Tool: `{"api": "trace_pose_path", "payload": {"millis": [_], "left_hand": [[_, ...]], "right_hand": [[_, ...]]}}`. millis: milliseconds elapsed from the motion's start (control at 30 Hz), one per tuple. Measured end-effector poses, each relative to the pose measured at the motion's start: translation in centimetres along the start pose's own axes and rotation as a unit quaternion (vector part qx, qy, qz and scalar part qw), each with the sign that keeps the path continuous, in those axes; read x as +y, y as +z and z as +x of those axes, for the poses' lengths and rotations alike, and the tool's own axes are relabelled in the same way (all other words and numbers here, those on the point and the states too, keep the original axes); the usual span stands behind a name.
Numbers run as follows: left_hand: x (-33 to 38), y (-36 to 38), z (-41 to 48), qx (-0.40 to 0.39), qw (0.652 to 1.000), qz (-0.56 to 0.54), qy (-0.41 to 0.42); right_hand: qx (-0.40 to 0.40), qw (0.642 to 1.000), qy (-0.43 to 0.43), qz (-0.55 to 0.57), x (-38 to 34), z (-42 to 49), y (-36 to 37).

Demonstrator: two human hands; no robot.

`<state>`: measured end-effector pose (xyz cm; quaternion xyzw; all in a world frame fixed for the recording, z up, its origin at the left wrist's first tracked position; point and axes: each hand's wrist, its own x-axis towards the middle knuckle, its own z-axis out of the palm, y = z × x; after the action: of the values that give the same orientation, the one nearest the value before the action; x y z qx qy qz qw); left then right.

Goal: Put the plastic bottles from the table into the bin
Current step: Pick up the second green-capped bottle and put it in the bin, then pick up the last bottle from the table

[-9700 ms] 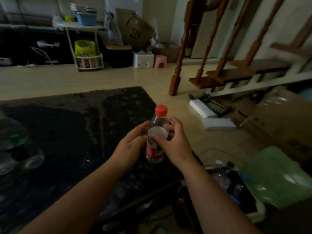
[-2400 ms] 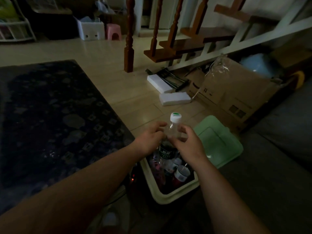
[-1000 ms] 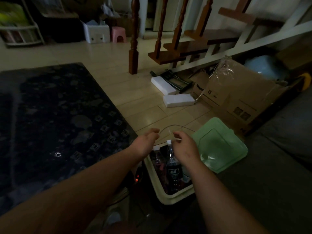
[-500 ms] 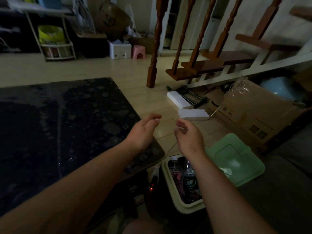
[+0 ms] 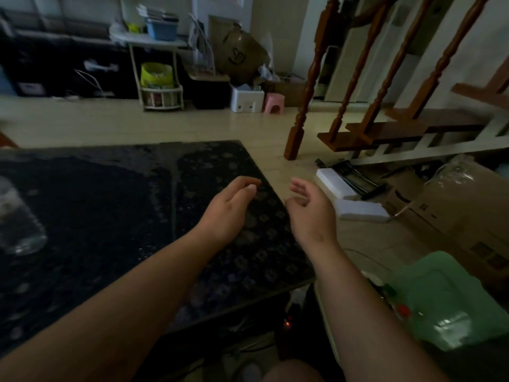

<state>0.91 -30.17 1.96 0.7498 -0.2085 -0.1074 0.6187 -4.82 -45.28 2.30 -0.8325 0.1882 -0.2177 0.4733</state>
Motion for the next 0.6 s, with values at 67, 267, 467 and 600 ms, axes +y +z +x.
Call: {"api": "trace_pose_path", "payload": {"millis": [67,267,467,600], "left_hand": [[-0.5,-2.4,-0.6,0.022,1.000,0.007,0.007],[-2.8,-9.9,-2.4,0.076,0.997,0.018,-0.003],[-5.5,-16.7,-5.0,0.147,0.989,0.031,-0.008],[-7.2,-20.8,-6.4,0.198,0.978,0.055,-0.025]], "right_hand": [[-0.013,1.000,-0.012,0.012,-1.1,-0.2,2.4],[-0.042,0.998,-0.032,0.030,-3.7,-1.4,9.9],[-0.092,0.994,-0.053,0.034,-5.8,-3.1,17.5],[-0.111,0.991,-0.066,0.034,-7.5,-4.3,22.2]]}}
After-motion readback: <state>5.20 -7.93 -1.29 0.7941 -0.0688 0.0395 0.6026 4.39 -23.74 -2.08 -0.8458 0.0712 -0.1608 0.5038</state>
